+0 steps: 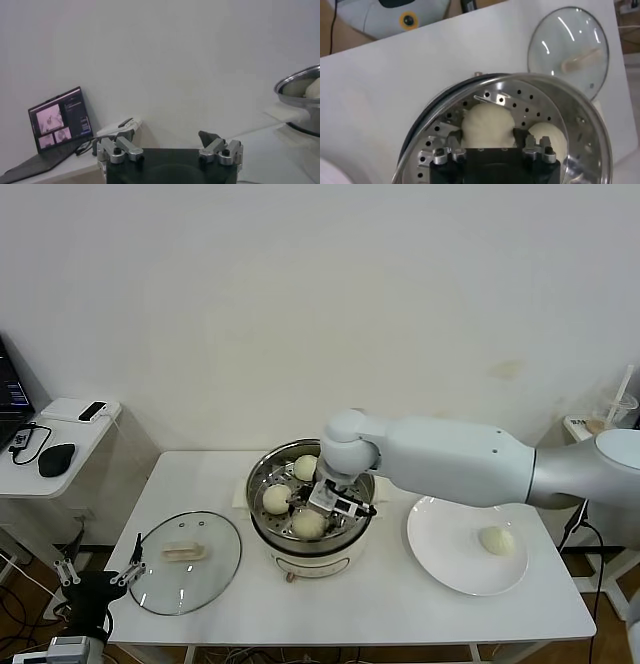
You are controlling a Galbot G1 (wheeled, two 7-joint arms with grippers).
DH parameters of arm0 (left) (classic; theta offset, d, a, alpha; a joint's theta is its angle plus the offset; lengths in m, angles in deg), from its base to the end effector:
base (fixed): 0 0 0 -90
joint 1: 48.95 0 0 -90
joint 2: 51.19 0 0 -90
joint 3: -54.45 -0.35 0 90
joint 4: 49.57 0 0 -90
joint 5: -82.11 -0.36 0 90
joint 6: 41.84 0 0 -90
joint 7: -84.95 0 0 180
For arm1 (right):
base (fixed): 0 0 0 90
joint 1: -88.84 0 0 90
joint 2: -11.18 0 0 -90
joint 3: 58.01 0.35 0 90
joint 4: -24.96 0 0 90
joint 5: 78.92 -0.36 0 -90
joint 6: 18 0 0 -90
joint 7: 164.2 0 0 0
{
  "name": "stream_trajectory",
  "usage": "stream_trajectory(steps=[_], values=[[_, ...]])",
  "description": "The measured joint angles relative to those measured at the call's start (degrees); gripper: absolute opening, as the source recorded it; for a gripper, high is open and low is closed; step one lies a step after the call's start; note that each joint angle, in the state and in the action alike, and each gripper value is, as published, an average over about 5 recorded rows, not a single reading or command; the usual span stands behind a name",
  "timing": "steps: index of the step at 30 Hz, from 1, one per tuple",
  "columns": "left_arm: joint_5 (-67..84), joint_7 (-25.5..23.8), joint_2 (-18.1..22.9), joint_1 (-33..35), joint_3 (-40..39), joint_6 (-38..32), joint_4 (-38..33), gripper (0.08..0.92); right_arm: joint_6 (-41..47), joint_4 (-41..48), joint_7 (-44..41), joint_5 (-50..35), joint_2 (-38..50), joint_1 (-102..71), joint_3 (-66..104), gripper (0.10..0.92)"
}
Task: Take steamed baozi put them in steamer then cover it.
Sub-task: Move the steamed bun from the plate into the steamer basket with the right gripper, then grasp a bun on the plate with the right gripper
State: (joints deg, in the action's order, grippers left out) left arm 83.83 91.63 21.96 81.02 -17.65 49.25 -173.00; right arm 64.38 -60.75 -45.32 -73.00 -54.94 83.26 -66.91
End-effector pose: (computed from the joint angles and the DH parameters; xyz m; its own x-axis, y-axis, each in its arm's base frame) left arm 0.1431 0.1323 -0.2744 -0.9796 -0.1996 0.0218 -0.1759 0.9054 0.3865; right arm 0.4805 0.1717 -0.1028 -0.0998 -0.2801 0.9548 -0.3195 -0.8997 -0.2973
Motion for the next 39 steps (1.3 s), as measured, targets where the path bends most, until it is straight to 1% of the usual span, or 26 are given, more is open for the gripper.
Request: stream_trajectory(steps=[8,17,22,27,33,39], values=[[0.07,-0.05,-0.61,-0.22,0.21,-0.02,-0.12,0.823,1.61,0.0,-0.87,-0.88,1.34,2.4,1.48,0.823],[0.13,-0.1,-1.35,-0.88,-0.51,-0.08,0.04,0.823,9.41,-0.61,-2.16,-4.63,7.13,4.42,5.37,0.823],[0.38,-0.18,-1.94,-1.42,-1.06,-0.09,0.27,0.823,14.85,-1.77,-1.98,-6.13,12.77,4.06,7.08,0.823],[0.74,-0.28,-2.54,-1.93,-1.58,-0.09,0.78,0.823,18.88,-2.84,-1.77,-5.97,20.5,0.95,9.58,0.823],[0.85,-0.43,-3.39,-2.65,-2.79,-0.02,1.36,0.823,20.57,-3.32,-2.36,-3.66,29.48,-5.53,14.0,0.823],[0.98,-0.53,-4.14,-3.32,-4.01,0.11,2.38,0.823,20.79,-3.05,-2.65,0.01,36.19,-15.74,21.17,0.823]])
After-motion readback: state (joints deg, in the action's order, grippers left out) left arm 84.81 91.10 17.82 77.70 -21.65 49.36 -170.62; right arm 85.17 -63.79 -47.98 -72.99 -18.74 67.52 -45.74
